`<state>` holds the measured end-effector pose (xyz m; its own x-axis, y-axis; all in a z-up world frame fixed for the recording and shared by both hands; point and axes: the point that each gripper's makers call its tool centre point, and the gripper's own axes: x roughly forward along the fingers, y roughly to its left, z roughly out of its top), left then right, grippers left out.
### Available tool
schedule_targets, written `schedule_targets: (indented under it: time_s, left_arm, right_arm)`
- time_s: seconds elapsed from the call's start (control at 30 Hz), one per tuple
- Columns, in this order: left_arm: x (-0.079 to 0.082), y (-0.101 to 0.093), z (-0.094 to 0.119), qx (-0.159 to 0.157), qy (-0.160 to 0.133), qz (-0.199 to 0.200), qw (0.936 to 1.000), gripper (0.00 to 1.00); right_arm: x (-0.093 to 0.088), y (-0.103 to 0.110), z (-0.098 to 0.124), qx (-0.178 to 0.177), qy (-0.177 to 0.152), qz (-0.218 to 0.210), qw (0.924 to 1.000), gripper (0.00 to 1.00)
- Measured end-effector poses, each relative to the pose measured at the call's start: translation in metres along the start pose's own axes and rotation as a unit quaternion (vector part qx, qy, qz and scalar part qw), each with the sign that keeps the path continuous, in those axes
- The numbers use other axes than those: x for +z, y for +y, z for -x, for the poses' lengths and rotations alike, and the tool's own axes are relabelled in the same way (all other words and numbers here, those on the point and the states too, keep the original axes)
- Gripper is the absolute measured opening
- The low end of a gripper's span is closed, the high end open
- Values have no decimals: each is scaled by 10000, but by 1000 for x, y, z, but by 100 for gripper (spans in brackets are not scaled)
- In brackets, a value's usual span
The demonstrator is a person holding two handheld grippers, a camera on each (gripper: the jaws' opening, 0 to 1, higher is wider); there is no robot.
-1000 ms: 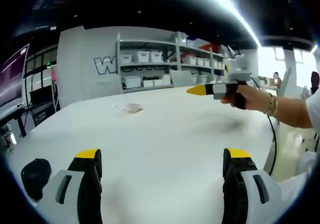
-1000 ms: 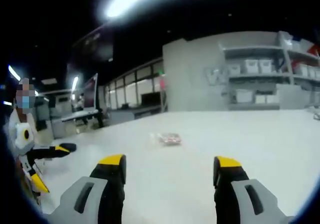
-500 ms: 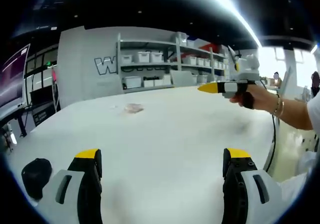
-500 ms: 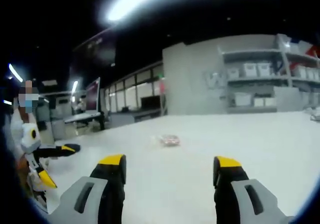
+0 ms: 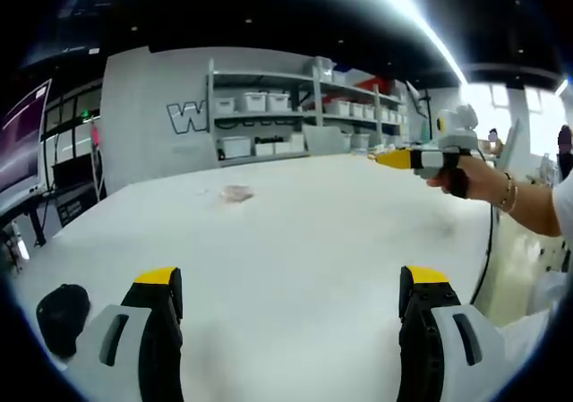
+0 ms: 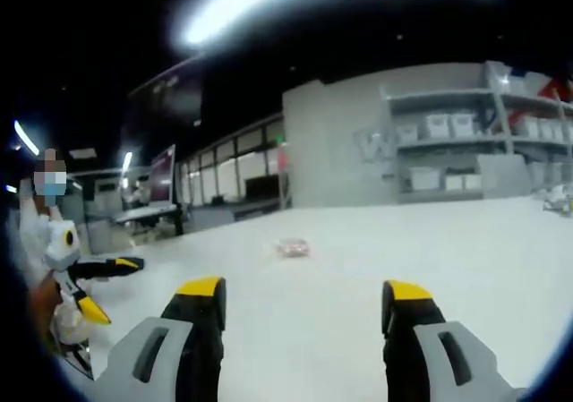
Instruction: Open the resealable bag by pulling the two sides of the seal apart until the entire bag opening is separated and visibly accessible.
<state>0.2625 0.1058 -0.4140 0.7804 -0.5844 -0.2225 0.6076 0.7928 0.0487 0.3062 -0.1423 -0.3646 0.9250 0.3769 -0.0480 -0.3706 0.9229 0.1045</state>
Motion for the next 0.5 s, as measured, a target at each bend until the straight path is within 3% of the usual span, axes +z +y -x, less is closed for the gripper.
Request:
schedule_targets:
  time_s: [0.5]
  left_arm:
    - [2, -2, -2, -32, 25, -32, 10000, 100]
  right_arm:
    - [-10, -20, 32, -200, -29, -74, 9998, 71]
